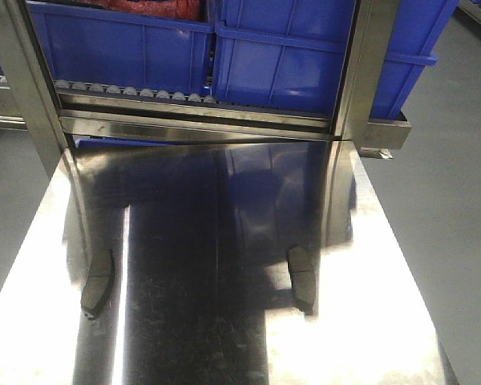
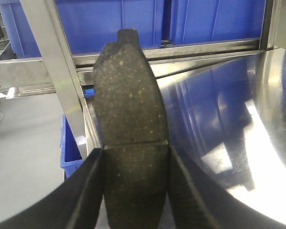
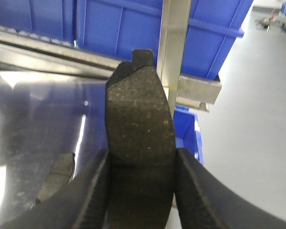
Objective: Move and align brake pads A on conveyor
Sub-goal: 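Lift the brake pad off the table with the right gripper, then turn the base away from the table holding both pads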
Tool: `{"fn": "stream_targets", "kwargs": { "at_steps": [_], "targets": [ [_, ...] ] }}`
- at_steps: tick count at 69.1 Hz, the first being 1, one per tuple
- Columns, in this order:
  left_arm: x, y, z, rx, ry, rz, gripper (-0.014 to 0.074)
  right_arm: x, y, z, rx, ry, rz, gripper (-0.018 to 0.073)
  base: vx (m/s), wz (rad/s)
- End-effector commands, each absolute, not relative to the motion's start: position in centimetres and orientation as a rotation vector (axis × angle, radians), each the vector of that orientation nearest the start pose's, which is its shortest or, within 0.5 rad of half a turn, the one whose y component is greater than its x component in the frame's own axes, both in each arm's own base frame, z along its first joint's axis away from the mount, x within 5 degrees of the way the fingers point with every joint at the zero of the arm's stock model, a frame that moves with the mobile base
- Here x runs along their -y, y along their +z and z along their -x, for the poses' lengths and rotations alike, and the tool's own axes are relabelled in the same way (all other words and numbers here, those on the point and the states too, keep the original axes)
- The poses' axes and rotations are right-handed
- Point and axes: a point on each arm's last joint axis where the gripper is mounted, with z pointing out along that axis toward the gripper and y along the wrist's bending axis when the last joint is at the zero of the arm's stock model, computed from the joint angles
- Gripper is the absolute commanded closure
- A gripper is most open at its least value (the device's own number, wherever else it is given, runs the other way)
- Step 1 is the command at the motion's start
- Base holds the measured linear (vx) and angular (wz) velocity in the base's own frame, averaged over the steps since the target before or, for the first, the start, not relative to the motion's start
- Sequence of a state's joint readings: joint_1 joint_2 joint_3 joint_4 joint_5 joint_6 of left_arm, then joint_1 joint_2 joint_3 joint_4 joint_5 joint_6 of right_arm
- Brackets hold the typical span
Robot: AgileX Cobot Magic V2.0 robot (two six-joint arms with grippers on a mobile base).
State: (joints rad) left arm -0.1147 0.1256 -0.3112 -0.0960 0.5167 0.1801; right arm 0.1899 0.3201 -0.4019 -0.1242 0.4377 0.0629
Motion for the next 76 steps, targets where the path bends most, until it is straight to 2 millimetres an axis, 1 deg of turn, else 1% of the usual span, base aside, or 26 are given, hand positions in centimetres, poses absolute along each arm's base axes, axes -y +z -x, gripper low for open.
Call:
{"fn": "stream_targets", "kwargs": {
  "at_steps": [1, 76],
  "targets": [
    [0.99, 28.22, -4.83, -1.677, -0.073, -0.195, 0.0502, -0.97, 30.89, -7.21, -1.670, 0.048, 0.189, 0.0564, 0.00, 0.00],
    [0.99, 28.21, -4.83, -1.678, -0.073, -0.195, 0.0502, -0.98, 30.86, -7.22, -1.675, 0.053, 0.186, 0.0564, 0.00, 0.00]
  ]
}}
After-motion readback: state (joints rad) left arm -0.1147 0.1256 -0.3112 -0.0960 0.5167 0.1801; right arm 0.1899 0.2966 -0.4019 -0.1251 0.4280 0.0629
